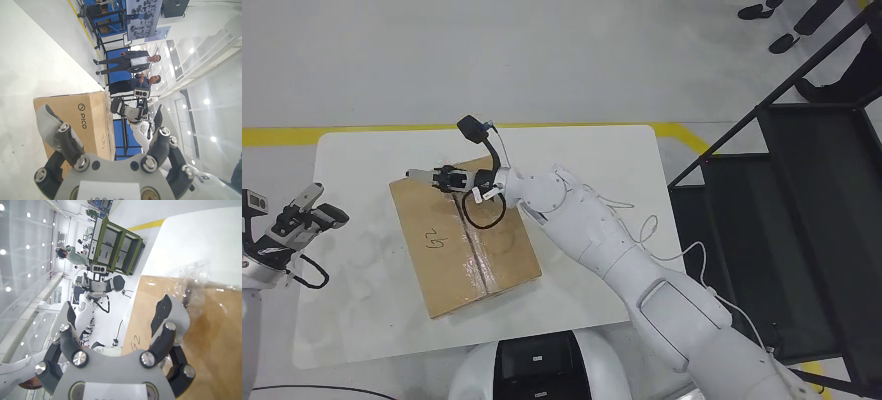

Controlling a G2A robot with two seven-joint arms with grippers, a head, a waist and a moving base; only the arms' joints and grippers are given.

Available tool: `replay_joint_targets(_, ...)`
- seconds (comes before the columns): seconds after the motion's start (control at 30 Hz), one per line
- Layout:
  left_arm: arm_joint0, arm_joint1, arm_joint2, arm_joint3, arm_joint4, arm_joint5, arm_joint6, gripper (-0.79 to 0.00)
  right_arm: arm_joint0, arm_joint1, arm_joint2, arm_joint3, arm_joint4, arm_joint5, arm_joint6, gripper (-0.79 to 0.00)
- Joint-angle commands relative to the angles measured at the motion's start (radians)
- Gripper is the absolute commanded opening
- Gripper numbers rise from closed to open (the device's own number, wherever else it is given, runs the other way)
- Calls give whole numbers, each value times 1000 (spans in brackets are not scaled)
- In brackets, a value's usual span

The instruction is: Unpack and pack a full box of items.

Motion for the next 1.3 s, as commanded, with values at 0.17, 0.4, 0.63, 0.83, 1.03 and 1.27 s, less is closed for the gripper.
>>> replay_joint_targets(0.17,0,0,0,0,0,0,0,0,53,-28,-30,84,-15,40,-63,0)
replay_joint_targets(0.4,0,0,0,0,0,0,0,0,86,-64,-64,203,-11,46,-103,0)
replay_joint_targets(0.63,0,0,0,0,0,0,0,0,85,-73,-48,220,26,-36,-92,0)
replay_joint_targets(0.83,0,0,0,0,0,0,0,0,48,-60,-31,180,18,-31,-53,0)
replay_joint_targets(1.03,0,0,0,0,0,0,0,0,23,-53,-22,177,-6,23,-68,0)
replay_joint_targets(1.27,0,0,0,0,0,0,0,0,-23,-42,10,77,52,-51,-2,0)
